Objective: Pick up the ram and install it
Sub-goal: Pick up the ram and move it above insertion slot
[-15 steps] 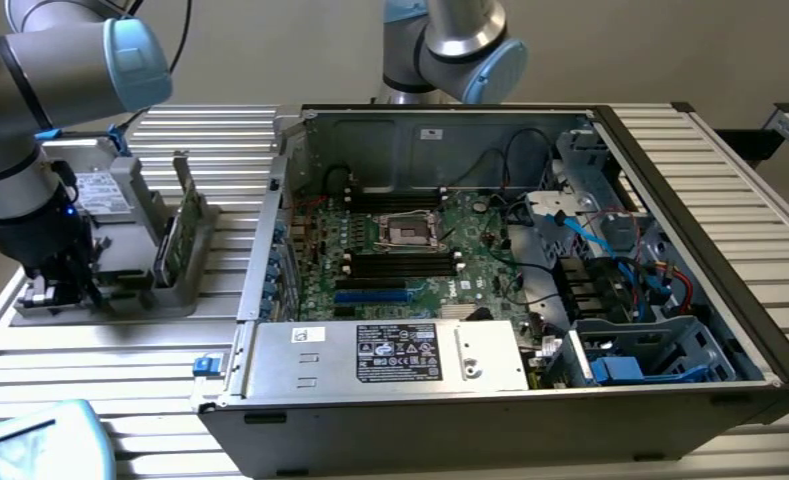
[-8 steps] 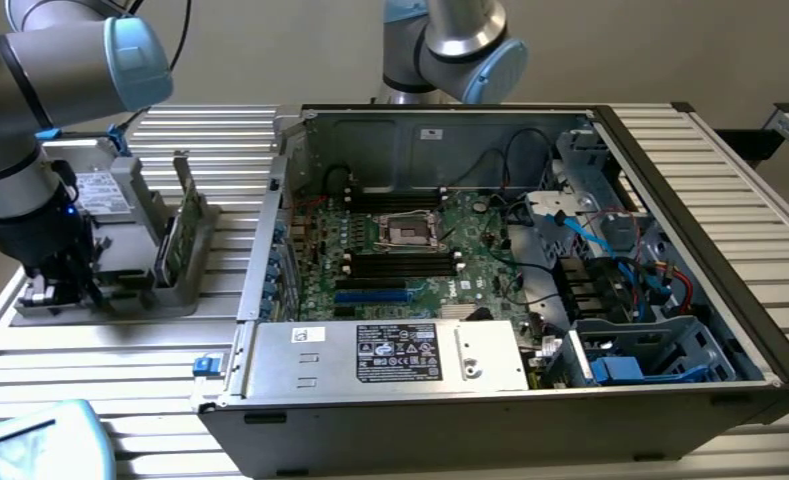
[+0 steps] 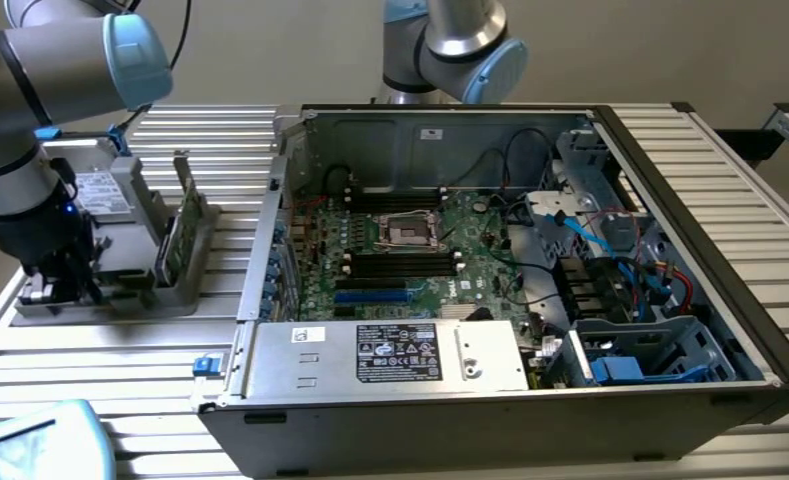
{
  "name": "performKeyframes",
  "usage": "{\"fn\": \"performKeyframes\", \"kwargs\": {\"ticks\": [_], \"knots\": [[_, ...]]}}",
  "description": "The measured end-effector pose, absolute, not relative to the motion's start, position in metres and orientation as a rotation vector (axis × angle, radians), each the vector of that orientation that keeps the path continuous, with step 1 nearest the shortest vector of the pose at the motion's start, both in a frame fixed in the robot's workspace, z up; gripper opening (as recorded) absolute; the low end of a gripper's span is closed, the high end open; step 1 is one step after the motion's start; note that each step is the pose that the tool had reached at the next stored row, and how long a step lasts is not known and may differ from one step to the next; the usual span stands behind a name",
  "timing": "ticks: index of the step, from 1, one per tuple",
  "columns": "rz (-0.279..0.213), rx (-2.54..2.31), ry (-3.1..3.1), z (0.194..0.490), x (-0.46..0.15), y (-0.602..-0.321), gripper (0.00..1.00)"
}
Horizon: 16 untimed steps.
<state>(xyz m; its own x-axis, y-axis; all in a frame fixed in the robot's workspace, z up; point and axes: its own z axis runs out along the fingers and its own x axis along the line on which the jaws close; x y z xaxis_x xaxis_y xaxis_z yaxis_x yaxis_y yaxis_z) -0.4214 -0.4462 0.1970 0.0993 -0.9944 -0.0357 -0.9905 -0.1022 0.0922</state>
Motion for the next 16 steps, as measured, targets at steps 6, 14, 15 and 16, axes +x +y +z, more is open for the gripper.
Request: {"fn": "performKeyframes", "kwargs": {"ticks": [6,14,15,16], "knots": [[-0.137,2.289,-2.082,0.200,-0.421,-0.445,0.14],[-0.139,2.284,-2.086,0.207,-0.421,-0.445,0.14],[-0.140,2.284,-2.086,0.207,-0.421,-0.445,0.14],[-0.140,2.284,-2.086,0.208,-0.421,-0.444,0.14]]}}
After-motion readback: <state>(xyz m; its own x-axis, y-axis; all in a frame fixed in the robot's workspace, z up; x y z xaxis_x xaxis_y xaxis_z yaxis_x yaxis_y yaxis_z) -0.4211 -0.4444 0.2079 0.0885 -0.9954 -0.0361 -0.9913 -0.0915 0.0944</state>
